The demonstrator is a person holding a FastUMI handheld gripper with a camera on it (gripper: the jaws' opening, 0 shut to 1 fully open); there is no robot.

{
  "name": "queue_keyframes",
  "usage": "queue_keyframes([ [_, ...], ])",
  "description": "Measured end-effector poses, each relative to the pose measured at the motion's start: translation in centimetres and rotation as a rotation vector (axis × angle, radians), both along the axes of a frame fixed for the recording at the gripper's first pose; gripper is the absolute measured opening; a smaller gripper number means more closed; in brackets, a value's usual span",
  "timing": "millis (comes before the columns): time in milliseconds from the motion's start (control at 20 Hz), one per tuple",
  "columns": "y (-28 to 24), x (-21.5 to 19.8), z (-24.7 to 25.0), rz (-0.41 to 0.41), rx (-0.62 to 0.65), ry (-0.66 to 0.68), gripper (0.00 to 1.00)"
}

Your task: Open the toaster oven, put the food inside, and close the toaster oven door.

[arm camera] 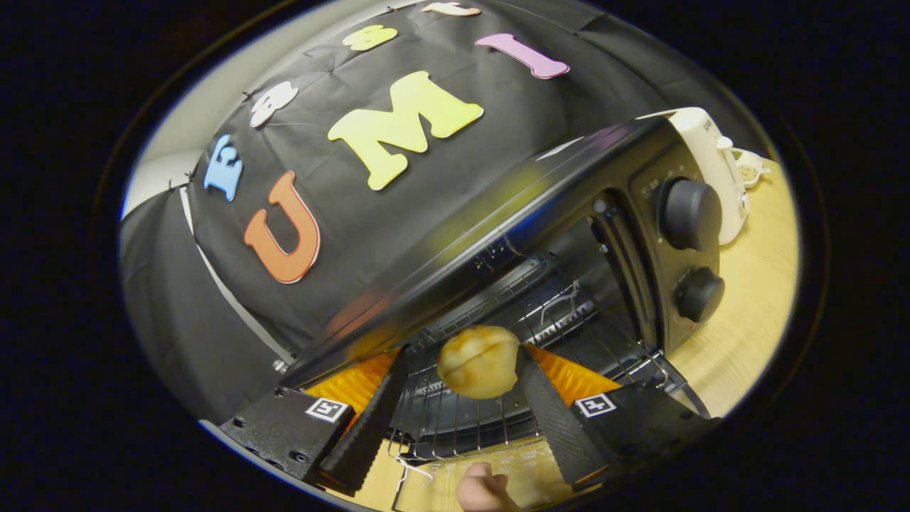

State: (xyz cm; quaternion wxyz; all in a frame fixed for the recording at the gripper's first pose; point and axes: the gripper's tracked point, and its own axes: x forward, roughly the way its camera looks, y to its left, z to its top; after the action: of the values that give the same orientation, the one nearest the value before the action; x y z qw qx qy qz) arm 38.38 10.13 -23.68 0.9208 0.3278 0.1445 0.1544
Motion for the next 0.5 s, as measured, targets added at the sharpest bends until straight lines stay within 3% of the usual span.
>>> queue_keyframes([
  [150,-0.9,-2.6,0.9,-0.003,-0.055,-0.024,1.00],
  [400,-1.1,-8.9,2.8,0.059,-0.197,-0.047,1.00],
  [500,-3.1,-10.9,3.5,0.003,-0.235,-0.040,1.00],
])
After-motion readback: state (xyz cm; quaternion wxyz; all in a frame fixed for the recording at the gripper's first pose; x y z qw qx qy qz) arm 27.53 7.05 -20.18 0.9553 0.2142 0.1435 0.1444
